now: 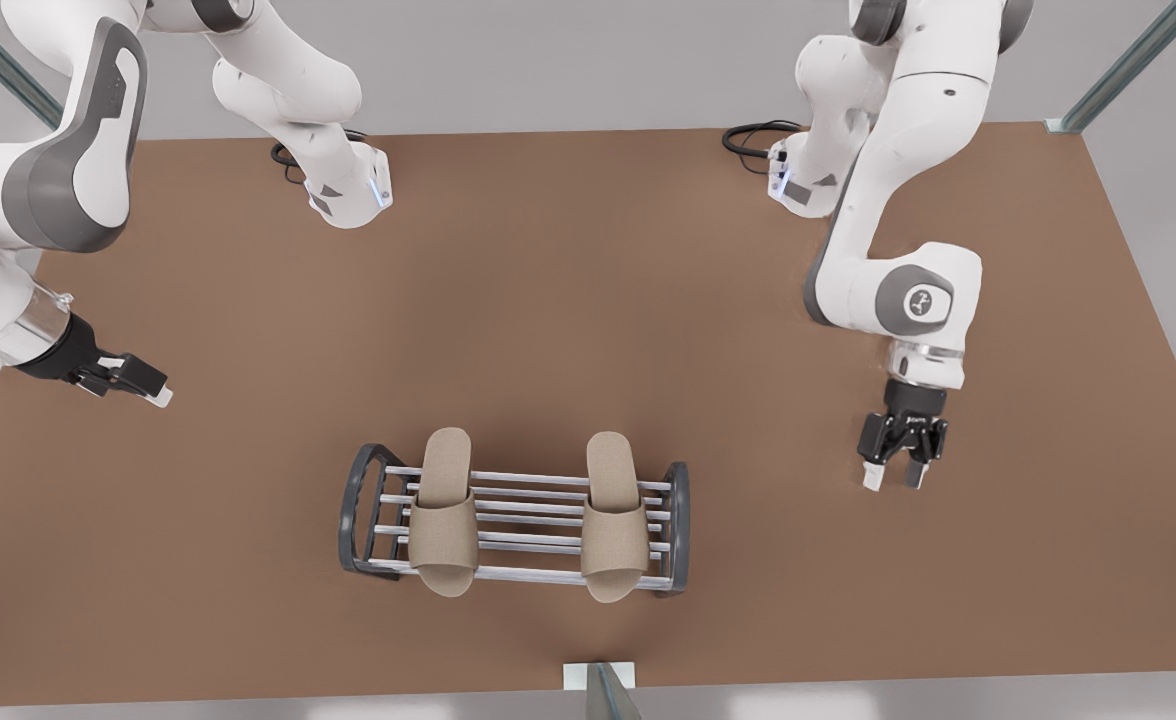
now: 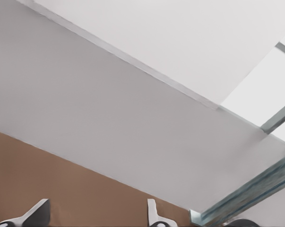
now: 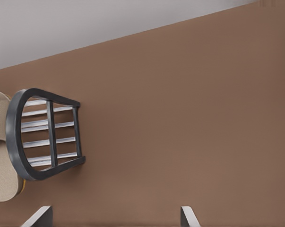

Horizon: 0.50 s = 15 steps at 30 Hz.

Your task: Place the right shoe on the shoe rack with the right arm, and place the left shoe on the shoe rack with the left arm

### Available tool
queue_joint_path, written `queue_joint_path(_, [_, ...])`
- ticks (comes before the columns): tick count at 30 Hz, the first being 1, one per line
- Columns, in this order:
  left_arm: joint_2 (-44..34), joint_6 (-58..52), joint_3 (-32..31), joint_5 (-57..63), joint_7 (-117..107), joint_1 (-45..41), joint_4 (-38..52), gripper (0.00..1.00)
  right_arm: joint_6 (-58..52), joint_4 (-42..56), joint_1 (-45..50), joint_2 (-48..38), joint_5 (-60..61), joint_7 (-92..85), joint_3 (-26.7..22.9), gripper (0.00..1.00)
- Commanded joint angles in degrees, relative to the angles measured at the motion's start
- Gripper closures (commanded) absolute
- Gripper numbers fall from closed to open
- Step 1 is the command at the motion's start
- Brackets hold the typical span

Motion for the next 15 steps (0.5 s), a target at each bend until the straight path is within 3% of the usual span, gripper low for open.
queue_joint_path(1, [-0.72,-52.18,9.78,54.15,-17.95,3.22,7.91,0.00,-0.01,0.03,-0.05,-0.15,0.04,-2.95,0.01,0.00])
queue_joint_path(3, [-0.28,-69.76,9.34,75.34,-50.67,3.13,20.05,0.00,-0.01,0.03,-0.23,-0.15,0.04,-2.95,0.01,0.00])
queue_joint_path(4, [0.51,-76.96,4.96,89.14,-63.24,3.22,25.06,0.00,-0.01,0.03,-0.31,-0.15,0.04,-2.95,-0.08,0.00])
queue_joint_path(7, [-0.45,-87.34,-6.21,110.25,-82.05,3.84,27.09,0.00,0.08,0.03,-0.31,-0.07,0.04,-2.95,-0.08,0.00])
queue_joint_path(10, [-5.02,-86.04,-6.92,109.74,-98.58,4.98,22.00,0.00,0.08,0.03,-0.14,-0.07,-0.05,-2.95,-0.08,0.00])
queue_joint_path(15, [2.97,-85.94,-10.87,110.00,-115.47,8.41,26.39,0.00,0.08,0.03,-0.31,-0.07,0.21,-2.95,-0.08,0.00])
